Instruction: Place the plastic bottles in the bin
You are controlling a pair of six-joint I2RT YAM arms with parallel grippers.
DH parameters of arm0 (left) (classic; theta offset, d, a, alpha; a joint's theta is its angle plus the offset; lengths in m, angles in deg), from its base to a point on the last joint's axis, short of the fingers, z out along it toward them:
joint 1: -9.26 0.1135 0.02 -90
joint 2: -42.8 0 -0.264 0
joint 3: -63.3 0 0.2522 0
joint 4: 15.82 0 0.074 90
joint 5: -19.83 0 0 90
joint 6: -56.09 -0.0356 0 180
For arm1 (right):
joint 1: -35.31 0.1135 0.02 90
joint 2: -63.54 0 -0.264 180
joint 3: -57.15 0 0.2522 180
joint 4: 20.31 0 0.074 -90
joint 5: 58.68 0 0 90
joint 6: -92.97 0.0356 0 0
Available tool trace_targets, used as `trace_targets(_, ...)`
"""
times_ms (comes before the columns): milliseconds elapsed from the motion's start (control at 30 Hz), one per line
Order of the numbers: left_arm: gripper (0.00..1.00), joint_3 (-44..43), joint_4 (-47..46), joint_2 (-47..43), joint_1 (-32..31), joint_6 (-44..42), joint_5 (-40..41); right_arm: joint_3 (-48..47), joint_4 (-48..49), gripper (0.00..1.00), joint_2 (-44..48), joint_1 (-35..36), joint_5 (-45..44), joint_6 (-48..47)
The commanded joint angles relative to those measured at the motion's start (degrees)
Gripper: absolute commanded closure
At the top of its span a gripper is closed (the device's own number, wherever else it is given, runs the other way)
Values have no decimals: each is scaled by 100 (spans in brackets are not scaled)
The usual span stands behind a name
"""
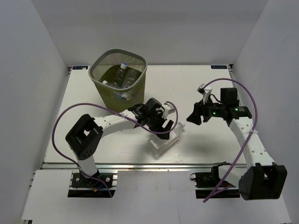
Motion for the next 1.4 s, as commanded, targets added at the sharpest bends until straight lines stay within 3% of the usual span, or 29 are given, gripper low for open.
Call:
trace_targets(0, 7, -109, 5, 63, -25, -221, -683, -142, -1062, 34, -470, -20, 211, -110)
trace_targets(100, 7, -57, -56, 11, -25, -169, -614, -133, -1273, 34, -1031, -55, 201, 409)
trace_targets(267, 7, -56, -4, -52, -25, -169, -482, 112, -1221, 21, -1394, -73, 1027, 1200)
trace_targets(367, 7, -3, -64, -52, -25, -116, -429, 235, -1151, 20, -1736, -143, 1211, 1623)
trace_targets(700, 7, 278, -241, -166, -25, 121, -429, 139, -1080, 20, -2642, -433, 684, 2809)
trace_targets(1033, 7, 172, -294, -105, -25, 227, -481, 385, 580, 20, -2967, -565, 545, 4488)
trace_targets(1367, 7, 15, -294, 54, -78, 280, -534, 508, 1214, 24, -3582, -548, 289, 4902)
